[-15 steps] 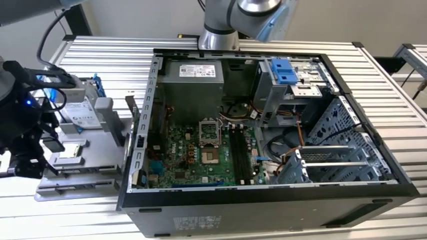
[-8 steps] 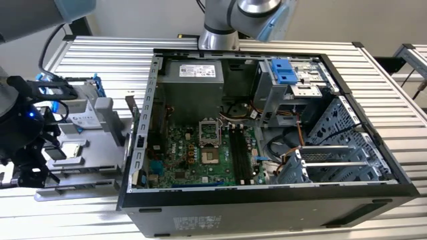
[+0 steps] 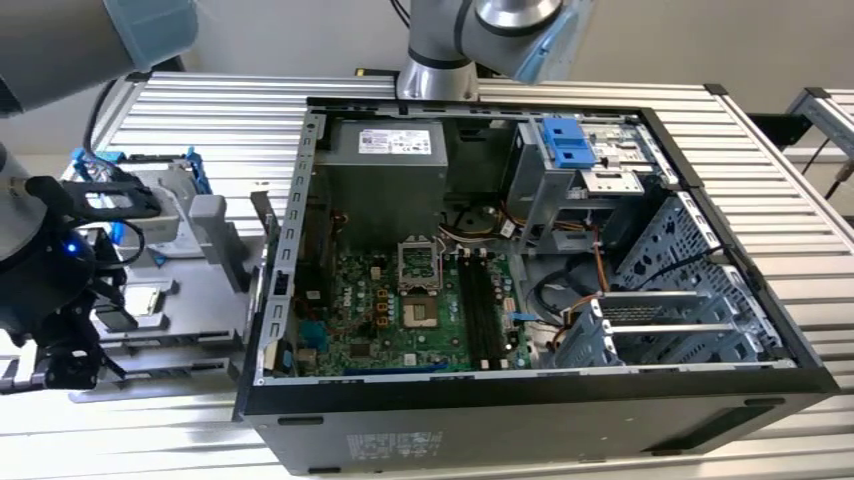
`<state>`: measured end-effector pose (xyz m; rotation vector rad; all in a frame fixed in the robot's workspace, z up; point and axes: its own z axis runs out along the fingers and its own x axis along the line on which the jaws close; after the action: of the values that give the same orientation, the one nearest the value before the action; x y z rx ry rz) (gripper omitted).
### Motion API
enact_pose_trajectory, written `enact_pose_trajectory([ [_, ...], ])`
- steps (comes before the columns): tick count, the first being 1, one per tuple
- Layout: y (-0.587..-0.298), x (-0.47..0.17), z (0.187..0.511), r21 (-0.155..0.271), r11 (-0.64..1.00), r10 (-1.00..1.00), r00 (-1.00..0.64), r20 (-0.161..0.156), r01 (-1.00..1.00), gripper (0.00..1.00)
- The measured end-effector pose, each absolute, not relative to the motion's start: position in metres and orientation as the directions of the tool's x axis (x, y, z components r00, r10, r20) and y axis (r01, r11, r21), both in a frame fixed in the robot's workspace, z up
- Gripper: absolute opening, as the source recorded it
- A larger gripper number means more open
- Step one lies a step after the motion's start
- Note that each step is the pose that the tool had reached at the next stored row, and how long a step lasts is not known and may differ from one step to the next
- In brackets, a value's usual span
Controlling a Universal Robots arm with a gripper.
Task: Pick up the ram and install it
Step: 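Pick up the ram and move it above insertion slot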
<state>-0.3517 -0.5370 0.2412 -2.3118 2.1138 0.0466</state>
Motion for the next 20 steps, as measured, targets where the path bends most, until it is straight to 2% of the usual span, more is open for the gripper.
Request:
enact_pose_trajectory([
  [20,-0.537,-0.347,0.205,0.014,-0.083,-0.996,0.082,-0.026,-0.996,1.00],
])
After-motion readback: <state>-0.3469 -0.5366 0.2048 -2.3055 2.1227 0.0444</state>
